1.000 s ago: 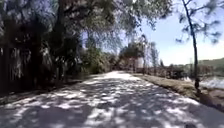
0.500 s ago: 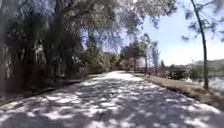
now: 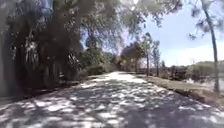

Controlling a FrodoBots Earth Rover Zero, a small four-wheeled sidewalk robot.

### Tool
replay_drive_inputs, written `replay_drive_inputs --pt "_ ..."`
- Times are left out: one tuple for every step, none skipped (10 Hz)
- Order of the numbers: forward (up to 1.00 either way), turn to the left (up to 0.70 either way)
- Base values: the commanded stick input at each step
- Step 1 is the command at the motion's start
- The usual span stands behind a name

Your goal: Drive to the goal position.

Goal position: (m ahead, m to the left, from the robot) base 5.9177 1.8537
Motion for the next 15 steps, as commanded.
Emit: replay_drive_inputs --pt "0.70 0.00" --pt "0.70 0.00" --pt "0.70 0.00" --pt "0.70 0.00" --pt "0.70 0.00" --pt "0.70 0.00" --pt "0.70 0.00" --pt "0.70 0.00" --pt "0.70 0.00" --pt "0.70 0.00" --pt "0.70 0.00" --pt "0.70 0.00" --pt "0.70 0.00" --pt "0.70 0.00" --pt "0.70 0.00"
